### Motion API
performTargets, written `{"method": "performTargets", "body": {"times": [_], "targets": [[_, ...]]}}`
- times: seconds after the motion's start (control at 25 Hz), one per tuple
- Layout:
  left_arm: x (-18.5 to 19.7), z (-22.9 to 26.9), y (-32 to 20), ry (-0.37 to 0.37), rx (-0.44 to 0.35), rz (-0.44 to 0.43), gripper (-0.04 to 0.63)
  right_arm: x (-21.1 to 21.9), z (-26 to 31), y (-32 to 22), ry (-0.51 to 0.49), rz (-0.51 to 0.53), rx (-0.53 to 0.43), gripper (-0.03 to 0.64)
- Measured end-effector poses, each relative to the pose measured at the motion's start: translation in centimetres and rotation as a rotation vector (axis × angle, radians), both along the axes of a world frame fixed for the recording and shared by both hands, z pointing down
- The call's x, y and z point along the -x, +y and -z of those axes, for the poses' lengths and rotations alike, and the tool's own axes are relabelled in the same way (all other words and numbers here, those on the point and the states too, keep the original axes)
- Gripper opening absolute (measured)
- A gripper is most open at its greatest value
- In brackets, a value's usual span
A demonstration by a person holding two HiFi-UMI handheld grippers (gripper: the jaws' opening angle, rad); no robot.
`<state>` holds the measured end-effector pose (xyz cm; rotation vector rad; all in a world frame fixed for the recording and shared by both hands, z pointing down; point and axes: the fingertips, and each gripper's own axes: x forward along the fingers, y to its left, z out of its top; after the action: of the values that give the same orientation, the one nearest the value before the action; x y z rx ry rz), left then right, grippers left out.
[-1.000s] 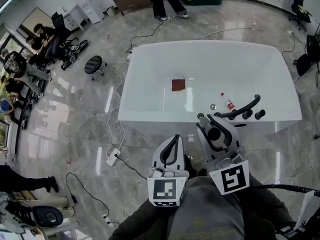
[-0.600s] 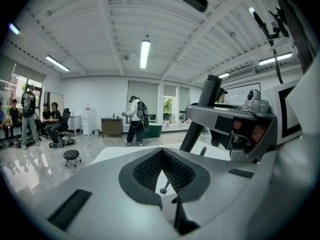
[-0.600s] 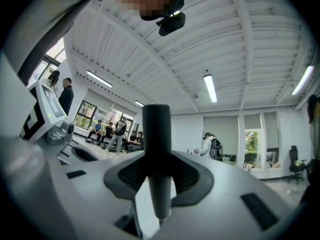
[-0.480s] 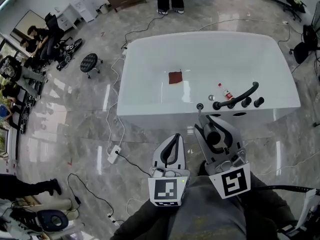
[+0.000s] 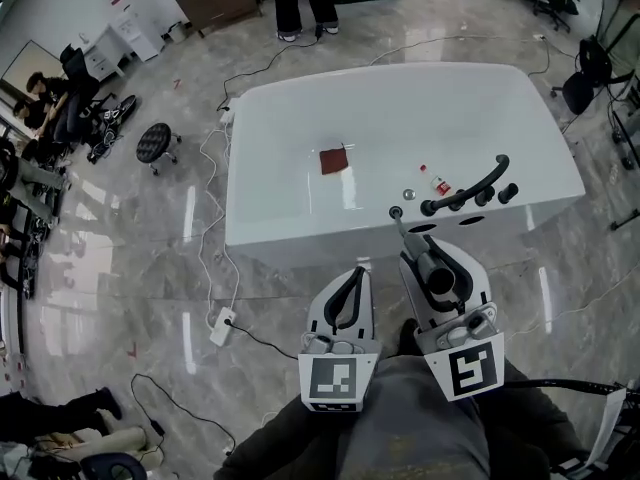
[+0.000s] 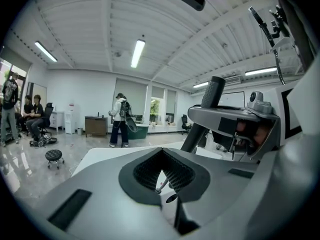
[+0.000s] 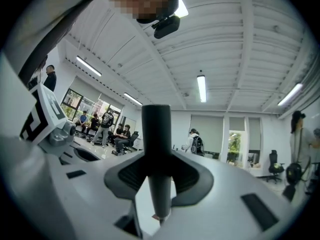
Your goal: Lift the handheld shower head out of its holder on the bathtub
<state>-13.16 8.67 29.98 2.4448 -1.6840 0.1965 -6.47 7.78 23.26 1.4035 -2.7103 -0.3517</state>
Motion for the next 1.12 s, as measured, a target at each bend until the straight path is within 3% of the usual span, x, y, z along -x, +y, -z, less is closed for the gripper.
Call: {"method": "performTargets", "body": {"times": [0.64, 1.12], "targets": [[2.0, -0.1, 0.6, 0.053, 0.022, -0.110, 0.003, 2.6, -0.2, 1.6, 0.027, -0.097, 0.008, 0.133], [1.0, 1.8, 0.6, 0.014, -0.035, -0.130, 0.003, 1.7, 1.5, 1.9, 0.005, -0.100, -0.033, 0.133]]}}
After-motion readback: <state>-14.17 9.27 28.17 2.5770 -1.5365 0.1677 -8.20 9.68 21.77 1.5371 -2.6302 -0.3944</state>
